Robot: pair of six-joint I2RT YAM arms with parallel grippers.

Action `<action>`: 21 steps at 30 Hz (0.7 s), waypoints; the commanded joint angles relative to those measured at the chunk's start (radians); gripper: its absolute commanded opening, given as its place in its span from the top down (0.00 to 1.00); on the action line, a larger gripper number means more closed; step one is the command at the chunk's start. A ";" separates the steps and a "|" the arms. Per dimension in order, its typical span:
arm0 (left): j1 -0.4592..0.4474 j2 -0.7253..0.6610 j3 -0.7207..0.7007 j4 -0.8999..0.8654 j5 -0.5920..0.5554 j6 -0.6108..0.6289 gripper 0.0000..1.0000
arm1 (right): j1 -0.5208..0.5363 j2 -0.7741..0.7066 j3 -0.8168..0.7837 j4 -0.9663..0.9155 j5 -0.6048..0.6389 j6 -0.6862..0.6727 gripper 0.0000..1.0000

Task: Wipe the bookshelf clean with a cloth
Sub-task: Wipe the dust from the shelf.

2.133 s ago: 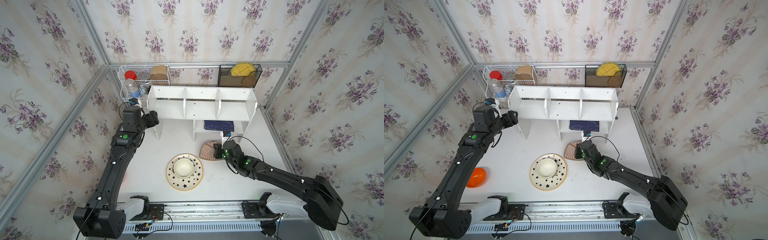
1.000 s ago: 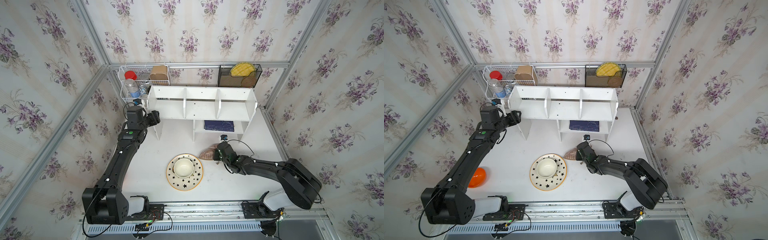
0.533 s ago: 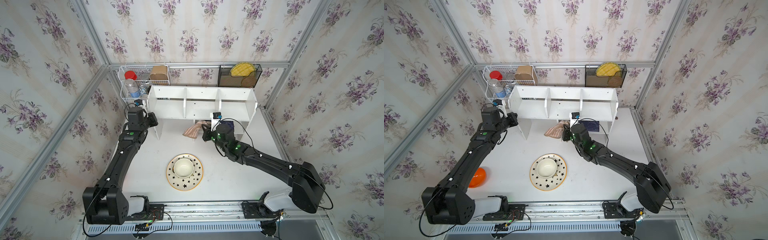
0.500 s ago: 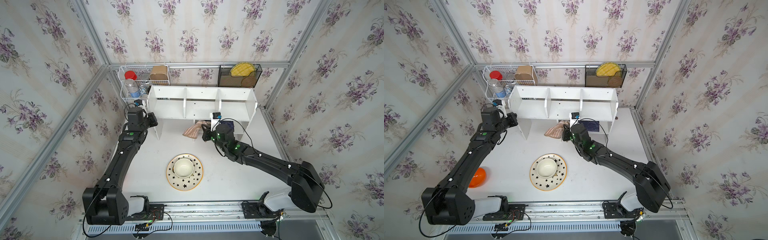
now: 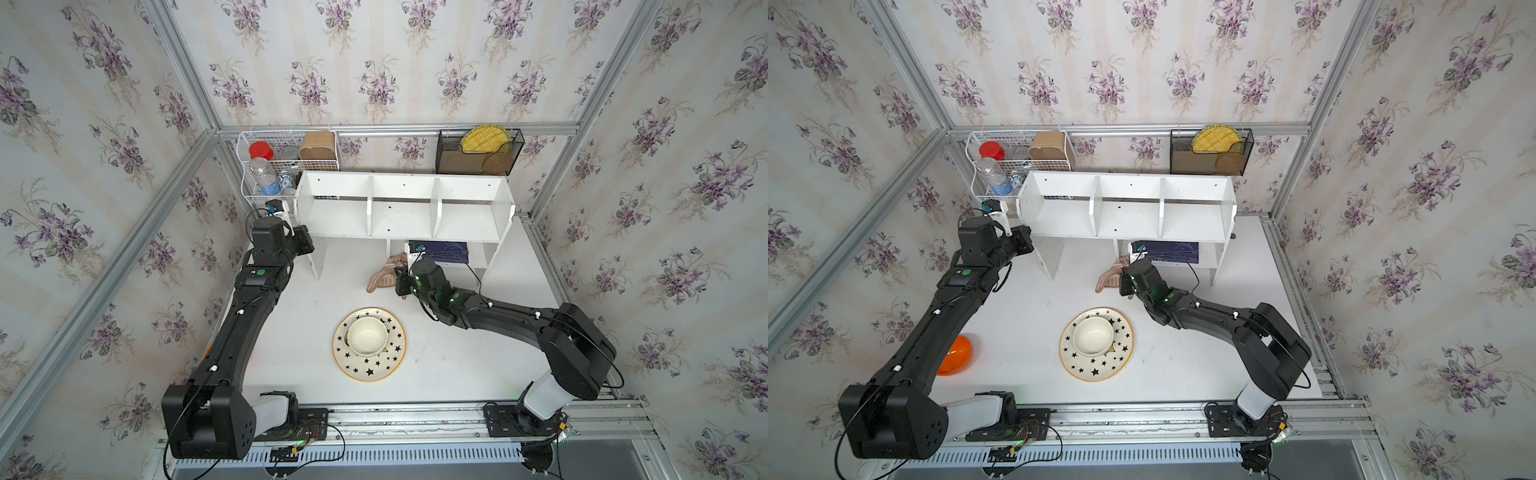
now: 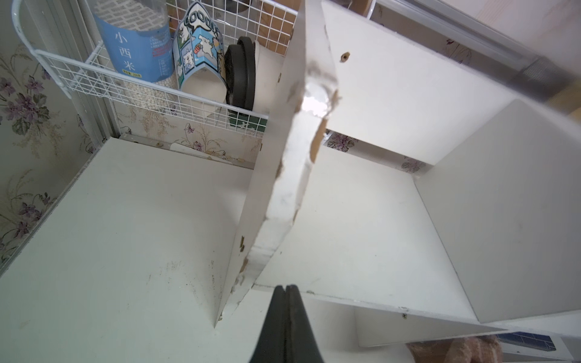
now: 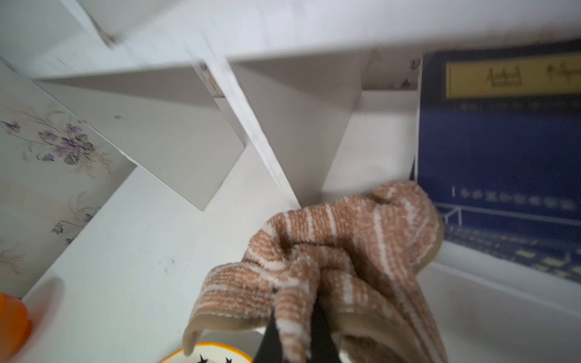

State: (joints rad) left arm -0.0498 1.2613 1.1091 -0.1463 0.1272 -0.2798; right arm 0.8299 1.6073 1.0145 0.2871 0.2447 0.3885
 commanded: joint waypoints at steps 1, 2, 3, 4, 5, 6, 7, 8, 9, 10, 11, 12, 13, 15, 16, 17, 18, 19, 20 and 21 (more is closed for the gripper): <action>0.001 -0.005 -0.004 0.030 0.002 0.017 1.00 | -0.002 -0.041 0.054 -0.007 0.072 -0.048 1.00; 0.001 -0.005 -0.006 0.030 0.002 0.016 1.00 | -0.002 -0.055 0.067 -0.011 0.085 -0.055 1.00; 0.001 -0.007 -0.007 0.031 0.002 0.018 1.00 | -0.003 -0.068 0.078 -0.010 0.091 -0.061 1.00; 0.001 -0.007 -0.008 0.032 0.004 0.018 1.00 | -0.002 -0.082 0.082 -0.002 0.097 -0.065 1.00; 0.000 -0.007 -0.009 0.033 0.006 0.018 1.00 | -0.002 -0.088 0.082 0.005 0.095 -0.065 1.00; 0.000 -0.006 -0.009 0.033 0.008 0.019 1.00 | -0.002 -0.086 0.078 0.011 0.089 -0.065 1.00; 0.000 -0.005 -0.009 0.035 0.011 0.020 1.00 | -0.002 -0.074 0.075 0.012 0.080 -0.063 1.00; 0.000 -0.004 -0.009 0.036 0.013 0.020 1.00 | -0.002 -0.055 0.071 0.008 0.073 -0.060 1.00; -0.001 -0.004 -0.010 0.036 0.013 0.022 1.00 | 0.001 -0.037 0.066 0.005 0.062 -0.055 1.00; -0.001 -0.004 -0.011 0.035 0.014 0.025 1.00 | 0.003 -0.019 0.054 0.005 0.053 -0.048 1.00; -0.001 -0.006 -0.012 0.036 0.015 0.027 1.00 | 0.009 0.000 0.037 0.017 0.046 -0.042 1.00; -0.001 -0.008 -0.014 0.036 0.015 0.030 1.00 | 0.019 0.015 0.017 0.030 0.040 -0.037 1.00; -0.001 -0.011 -0.016 0.037 0.015 0.030 1.00 | 0.027 0.031 -0.001 0.040 0.038 -0.030 1.00; -0.001 -0.012 -0.015 0.038 0.015 0.032 1.00 | 0.053 0.063 -0.020 0.047 0.044 -0.028 1.00; -0.001 -0.013 -0.015 0.037 0.016 0.032 1.00 | 0.065 0.073 -0.022 0.047 0.047 -0.027 1.00; -0.001 -0.012 -0.015 0.039 0.017 0.032 1.00 | 0.071 0.078 -0.020 0.044 0.049 -0.027 1.00; -0.001 -0.012 -0.015 0.040 0.016 0.033 1.00 | 0.075 0.077 -0.014 0.038 0.053 -0.027 1.00; -0.002 -0.012 -0.017 0.039 0.018 0.033 1.00 | 0.076 0.072 -0.004 0.034 0.057 -0.029 1.00; -0.002 -0.012 -0.017 0.040 0.018 0.033 1.00 | 0.077 0.063 0.009 0.029 0.067 -0.036 1.00; -0.002 -0.012 -0.018 0.041 0.018 0.033 1.00 | 0.077 0.055 0.030 0.019 0.079 -0.050 1.00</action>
State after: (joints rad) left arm -0.0517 1.2518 1.0943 -0.1326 0.1364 -0.2600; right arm 0.9062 1.6810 1.0088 0.2821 0.2874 0.3481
